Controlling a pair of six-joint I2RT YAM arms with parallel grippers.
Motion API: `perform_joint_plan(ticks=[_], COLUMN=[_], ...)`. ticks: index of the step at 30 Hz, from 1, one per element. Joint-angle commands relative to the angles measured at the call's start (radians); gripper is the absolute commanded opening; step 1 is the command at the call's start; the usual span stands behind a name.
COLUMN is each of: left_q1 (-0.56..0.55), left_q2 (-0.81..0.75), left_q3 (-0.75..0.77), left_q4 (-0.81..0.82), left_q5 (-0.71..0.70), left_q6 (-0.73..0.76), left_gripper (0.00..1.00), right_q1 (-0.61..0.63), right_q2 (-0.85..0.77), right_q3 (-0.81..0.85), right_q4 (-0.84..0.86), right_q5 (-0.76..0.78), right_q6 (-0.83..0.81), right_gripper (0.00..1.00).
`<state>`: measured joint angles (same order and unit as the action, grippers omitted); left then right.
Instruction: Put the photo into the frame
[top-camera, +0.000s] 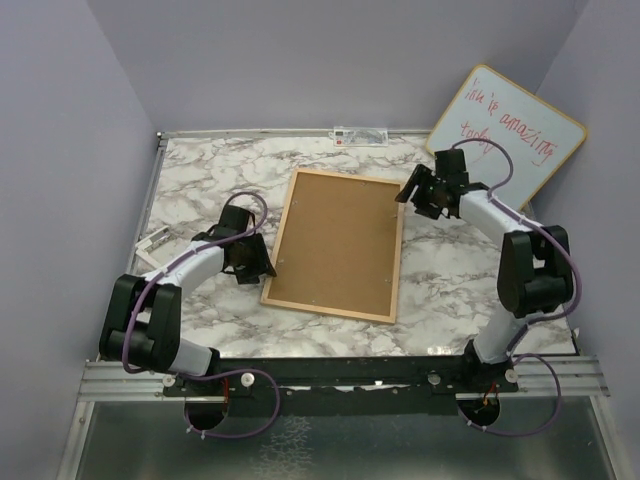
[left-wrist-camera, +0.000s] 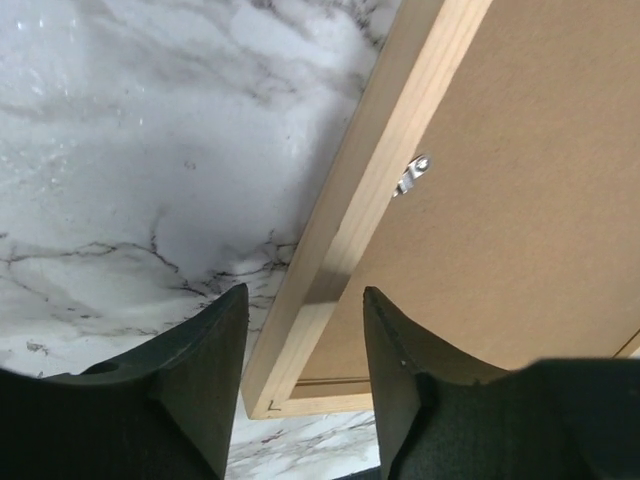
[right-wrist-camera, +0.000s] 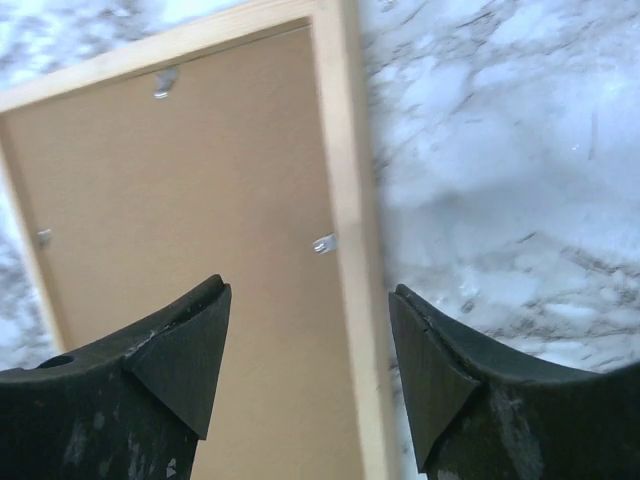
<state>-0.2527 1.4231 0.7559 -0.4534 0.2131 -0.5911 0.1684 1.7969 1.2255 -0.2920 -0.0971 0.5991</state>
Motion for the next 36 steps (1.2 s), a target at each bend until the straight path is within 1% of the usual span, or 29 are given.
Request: perform_joint_plan(ticks=[1, 3, 5, 8, 12, 15, 17, 21, 27, 34, 35, 36], left_q1=[-0.01, -0.019, -0.034, -0.054, -0.087, -0.095, -0.098, -0.103, -0.117, -0.13, -0.135, -0.135], left_q2=[-0.033, -0.028, -0.021, -0.001, 0.035, 0.059, 0.071, 0.088, 0.129, 0.151, 0.147, 0.145], left_q3=[-0.047, -0.057, -0.064, -0.072, -0.073, -0.072, -0.074, -0.083, -0.084, -0.082, -0.087, -0.088], left_q4=[-0.042, -0.042, -0.043, -0.053, -0.092, -0.136, -0.153, -0.168, -0.196, -0.205, -0.208, -0.21], left_q5=[-0.014, -0.004, -0.014, -0.058, -0.144, -0.204, -0.238, -0.263, -0.296, -0.312, -0.32, -0.322], left_q6=[0.0, 0.0, -0.012, -0.047, -0.084, -0.102, -0.115, -0.138, -0.158, -0.164, -0.172, -0.175], left_gripper=[0.49, 0.48, 0.48, 0.46, 0.43, 0.34, 0.28, 0.22, 0.2, 0.19, 0.19, 0.19], right_q1=[0.035, 0.089, 0.17, 0.273, 0.362, 0.422, 0.46, 0.537, 0.634, 0.668, 0.678, 0.679], right_q2=[-0.113, -0.115, -0.103, -0.069, 0.011, 0.062, 0.092, 0.145, 0.213, 0.275, 0.315, 0.323], right_q3=[-0.107, -0.149, -0.171, -0.187, -0.207, -0.194, -0.18, -0.158, -0.081, -0.028, 0.02, 0.028], right_q4=[0.123, 0.204, 0.273, 0.386, 0.554, 0.607, 0.62, 0.652, 0.613, 0.576, 0.531, 0.523], right_q5=[-0.184, -0.252, -0.292, -0.322, -0.382, -0.379, -0.369, -0.344, -0.278, -0.202, -0.168, -0.162], right_q6=[0.133, 0.199, 0.259, 0.34, 0.468, 0.521, 0.552, 0.609, 0.619, 0.607, 0.585, 0.582], right_gripper=[0.67, 0.62, 0.61, 0.59, 0.55, 0.53, 0.52, 0.51, 0.5, 0.48, 0.48, 0.48])
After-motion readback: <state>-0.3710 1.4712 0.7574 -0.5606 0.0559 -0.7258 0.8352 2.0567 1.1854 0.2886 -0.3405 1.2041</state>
